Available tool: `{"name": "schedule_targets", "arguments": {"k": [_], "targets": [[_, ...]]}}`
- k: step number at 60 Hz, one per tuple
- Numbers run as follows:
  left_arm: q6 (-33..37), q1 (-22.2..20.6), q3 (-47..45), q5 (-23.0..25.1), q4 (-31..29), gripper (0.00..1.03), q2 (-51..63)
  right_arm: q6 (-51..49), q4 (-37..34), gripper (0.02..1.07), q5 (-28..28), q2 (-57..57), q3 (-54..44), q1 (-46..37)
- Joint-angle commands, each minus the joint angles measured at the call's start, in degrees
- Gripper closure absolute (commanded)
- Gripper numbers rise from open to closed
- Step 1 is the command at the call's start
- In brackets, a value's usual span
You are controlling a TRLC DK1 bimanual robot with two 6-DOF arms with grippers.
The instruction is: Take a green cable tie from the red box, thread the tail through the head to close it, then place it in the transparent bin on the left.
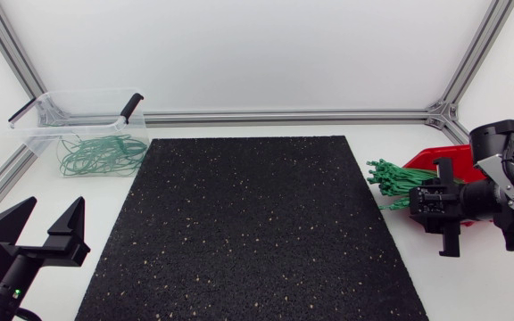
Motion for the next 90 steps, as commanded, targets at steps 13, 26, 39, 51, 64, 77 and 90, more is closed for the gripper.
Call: {"name": "schedule_targets", "arguments": {"k": [13,26,39,51,64,77,90], "targets": [[-1.51,-0.01,-2.35,0.21,-1.02,0.04,0.38,-4.06,-1.28,0.71,1.56,-0.08,-2.32,-0.50],[-1.60,-0.09,-2.35,0.21,-1.02,0.04,0.56,-4.23,-1.10,0.71,1.39,-0.87,-2.32,-1.21],[-1.60,-0.09,-2.35,0.30,-1.19,0.04,0.56,-3.62,0.92,0.71,1.04,-0.52,-1.45,-0.94],[-1.60,-0.01,-2.26,0.74,-1.28,0.04,0.56,-2.03,2.50,0.71,1.04,1.41,0.05,-0.41],[-1.60,-0.01,-2.26,0.74,-1.28,0.04,0.56,-0.28,4.44,0.71,1.04,3.08,1.63,0.73],[-1.60,-0.01,-2.26,0.83,-1.37,0.04,0.65,0.25,4.88,0.71,1.65,5.19,2.51,1.43],[-1.60,-0.01,-2.26,0.83,-1.37,0.04,0.82,-1.51,3.91,0.71,1.91,3.52,0.05,1.17]]}}
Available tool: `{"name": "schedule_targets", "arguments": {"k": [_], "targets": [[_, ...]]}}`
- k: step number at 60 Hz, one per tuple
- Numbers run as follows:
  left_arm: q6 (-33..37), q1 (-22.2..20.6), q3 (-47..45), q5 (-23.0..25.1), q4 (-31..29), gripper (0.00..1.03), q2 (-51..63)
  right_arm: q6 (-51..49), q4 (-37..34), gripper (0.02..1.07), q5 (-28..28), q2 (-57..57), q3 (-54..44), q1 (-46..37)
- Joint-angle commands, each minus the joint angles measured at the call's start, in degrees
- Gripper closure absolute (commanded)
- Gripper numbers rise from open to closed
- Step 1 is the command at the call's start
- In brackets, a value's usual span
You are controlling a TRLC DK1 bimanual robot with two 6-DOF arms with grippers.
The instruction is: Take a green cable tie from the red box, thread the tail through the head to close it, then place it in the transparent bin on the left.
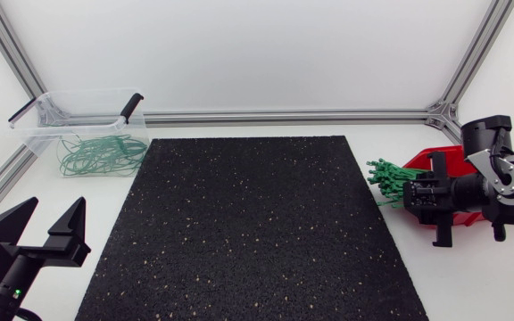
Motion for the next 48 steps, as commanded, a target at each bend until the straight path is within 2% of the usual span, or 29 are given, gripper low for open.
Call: {"name": "schedule_targets", "arguments": {"k": [1,32,48], "targets": [[-0.98,-0.01,-2.26,0.35,-1.11,0.04,0.87,-1.57,-0.57,0.71,0.54,-0.94,-1.79,-0.03],[-0.98,-0.01,-2.26,0.35,-1.19,0.04,1.04,-5.79,-3.30,0.71,0.80,-7.18,-6.62,-2.85],[-0.98,-0.01,-2.26,0.35,-1.19,0.04,1.04,-6.50,-6.02,0.71,0.63,-10.69,-5.92,-3.46]]}}
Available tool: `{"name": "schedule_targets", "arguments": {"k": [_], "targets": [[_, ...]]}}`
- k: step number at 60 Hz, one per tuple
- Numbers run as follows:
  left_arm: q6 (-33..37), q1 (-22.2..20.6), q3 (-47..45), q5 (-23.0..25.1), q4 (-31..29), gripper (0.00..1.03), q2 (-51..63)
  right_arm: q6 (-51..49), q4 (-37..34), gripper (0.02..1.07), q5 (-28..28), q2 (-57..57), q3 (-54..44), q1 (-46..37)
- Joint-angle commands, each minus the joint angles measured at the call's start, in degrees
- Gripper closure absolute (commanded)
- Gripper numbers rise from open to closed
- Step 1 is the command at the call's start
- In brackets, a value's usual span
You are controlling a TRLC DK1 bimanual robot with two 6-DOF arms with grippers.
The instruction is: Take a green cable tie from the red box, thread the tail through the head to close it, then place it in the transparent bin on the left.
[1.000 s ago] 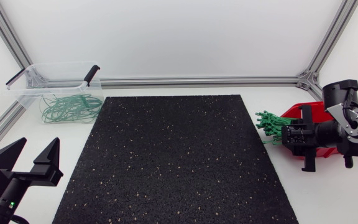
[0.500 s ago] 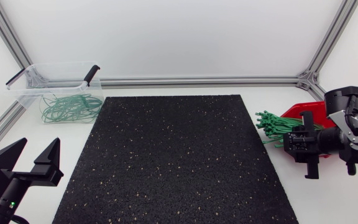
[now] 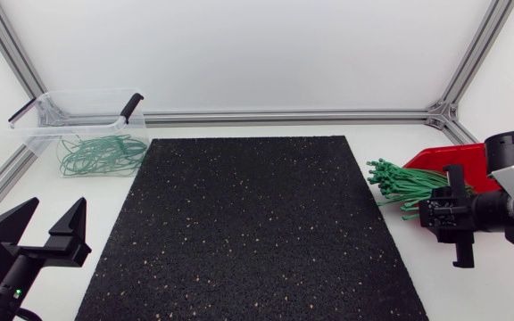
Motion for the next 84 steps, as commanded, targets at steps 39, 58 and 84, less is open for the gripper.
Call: {"name": "schedule_targets", "arguments": {"k": [39,58,84], "targets": [[-0.96,-0.09,-2.26,0.44,-1.17,0.04,0.74,-0.06,3.71,0.80,1.00,5.07,-0.37,1.90],[-0.96,-0.01,-2.26,0.44,-1.17,0.04,0.74,1.35,3.09,0.79,1.71,3.67,0.60,4.19],[-0.96,-0.09,-2.26,0.44,-1.17,0.04,0.74,0.91,-2.09,0.79,0.21,-0.55,2.36,2.96]]}}
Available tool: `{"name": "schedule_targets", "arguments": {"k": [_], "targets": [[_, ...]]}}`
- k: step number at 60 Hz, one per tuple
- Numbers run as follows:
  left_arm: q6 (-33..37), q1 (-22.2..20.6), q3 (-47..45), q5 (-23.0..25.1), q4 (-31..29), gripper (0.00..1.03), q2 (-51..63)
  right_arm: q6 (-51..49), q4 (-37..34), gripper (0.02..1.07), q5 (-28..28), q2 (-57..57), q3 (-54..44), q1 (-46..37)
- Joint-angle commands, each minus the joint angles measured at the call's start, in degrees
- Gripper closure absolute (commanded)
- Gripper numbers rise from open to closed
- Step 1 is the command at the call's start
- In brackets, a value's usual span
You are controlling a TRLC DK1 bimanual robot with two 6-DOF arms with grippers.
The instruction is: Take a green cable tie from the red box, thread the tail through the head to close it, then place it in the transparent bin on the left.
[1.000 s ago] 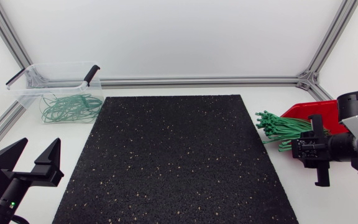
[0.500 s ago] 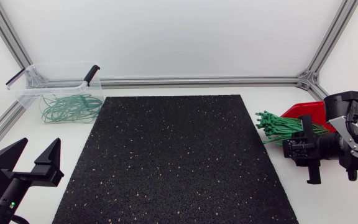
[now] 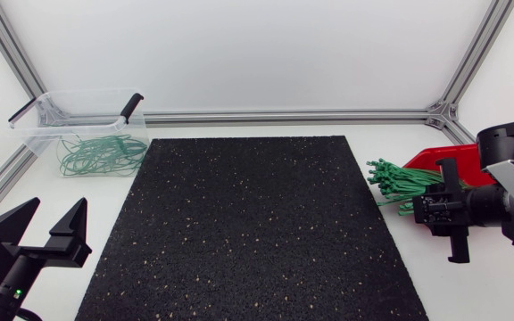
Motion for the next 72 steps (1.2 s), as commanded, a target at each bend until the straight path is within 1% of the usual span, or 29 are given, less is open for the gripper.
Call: {"name": "schedule_targets", "arguments": {"k": [1,13,32,38,55,58,63,67,72], "targets": [[-0.96,-0.09,-2.26,0.02,-1.15,0.04,0.74,-0.01,-0.39,0.79,-0.27,0.78,1.03,-0.67],[-0.96,-0.01,-2.26,0.02,-1.24,0.04,0.74,-0.10,2.43,0.79,-0.27,5.27,1.29,-1.46],[-0.96,0.08,-2.26,0.02,-1.24,0.04,0.82,-0.36,4.80,0.79,0.17,7.20,-0.38,-1.64],[-0.96,-0.09,-2.26,0.02,-1.24,0.04,0.82,-0.98,6.91,0.79,0.87,8.52,-0.56,-2.16],[-0.96,-0.01,-2.26,0.02,-1.24,0.04,0.91,-2.03,7.17,0.80,0.96,6.94,-1.79,-3.13],[-0.96,-0.01,-2.26,0.02,-1.24,0.04,0.91,-2.03,7.17,0.86,0.96,5.97,-2.40,-2.87],[-0.96,-0.09,-2.26,0.02,-1.24,0.04,0.91,-2.03,7.17,0.88,1.05,5.44,-3.11,-2.60],[-0.96,-0.09,-2.26,0.02,-1.24,0.04,0.91,-1.95,7.17,0.98,1.14,5.53,-3.28,-2.34],[-0.96,-0.09,-2.26,0.02,-1.24,0.04,0.91,-1.86,7.70,1.01,1.22,5.44,-3.46,-2.16]]}}
